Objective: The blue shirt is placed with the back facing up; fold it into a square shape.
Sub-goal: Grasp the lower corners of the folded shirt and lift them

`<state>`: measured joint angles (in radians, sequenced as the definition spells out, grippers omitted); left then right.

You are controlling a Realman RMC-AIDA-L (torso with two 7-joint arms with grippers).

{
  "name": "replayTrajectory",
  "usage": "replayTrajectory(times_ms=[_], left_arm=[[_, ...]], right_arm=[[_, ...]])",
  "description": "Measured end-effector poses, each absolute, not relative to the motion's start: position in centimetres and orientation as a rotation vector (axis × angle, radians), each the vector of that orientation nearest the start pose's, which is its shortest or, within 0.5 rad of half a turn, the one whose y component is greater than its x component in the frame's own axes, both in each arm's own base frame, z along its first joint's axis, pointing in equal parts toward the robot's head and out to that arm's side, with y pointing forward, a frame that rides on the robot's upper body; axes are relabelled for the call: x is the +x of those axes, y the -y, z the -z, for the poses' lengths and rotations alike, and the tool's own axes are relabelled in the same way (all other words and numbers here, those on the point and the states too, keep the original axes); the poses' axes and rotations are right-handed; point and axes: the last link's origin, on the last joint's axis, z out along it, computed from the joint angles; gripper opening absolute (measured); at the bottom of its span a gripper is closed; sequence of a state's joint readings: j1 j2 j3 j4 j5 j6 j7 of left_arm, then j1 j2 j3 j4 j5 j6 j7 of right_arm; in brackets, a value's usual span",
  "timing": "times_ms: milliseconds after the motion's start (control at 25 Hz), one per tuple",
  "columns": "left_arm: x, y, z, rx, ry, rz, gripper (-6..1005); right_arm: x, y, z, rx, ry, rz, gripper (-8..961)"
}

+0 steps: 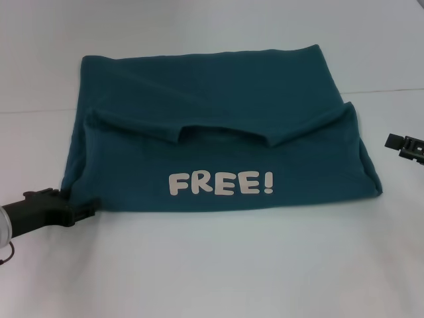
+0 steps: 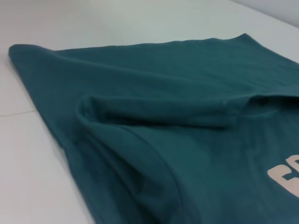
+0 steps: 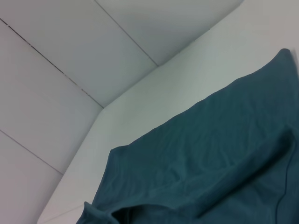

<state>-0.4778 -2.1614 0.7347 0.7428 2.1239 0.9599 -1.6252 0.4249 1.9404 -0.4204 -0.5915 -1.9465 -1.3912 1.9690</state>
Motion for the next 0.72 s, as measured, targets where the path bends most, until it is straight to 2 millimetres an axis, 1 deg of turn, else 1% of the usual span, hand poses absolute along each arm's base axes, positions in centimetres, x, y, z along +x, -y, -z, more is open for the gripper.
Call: replayTrajectory(times_ms=[120, 600, 720], left_arm=[[-32.06, -36.51, 0.59, -2.219, 0.966, 0.292, 641], [-31.98, -36.71, 0.36, -2.217, 0.959, 0.280, 432], [-31.98, -36.71, 0.36, -2.217, 0.959, 0.280, 259]], right_arm=[[35.30, -33.10, -9.19, -1.951, -1.499, -0.906, 765], [35.56, -33.02, -9.10, -1.946, -1.498, -0.893, 765], [35.98, -33.10, -8.86, -1.942, -1.509, -0.843, 766]])
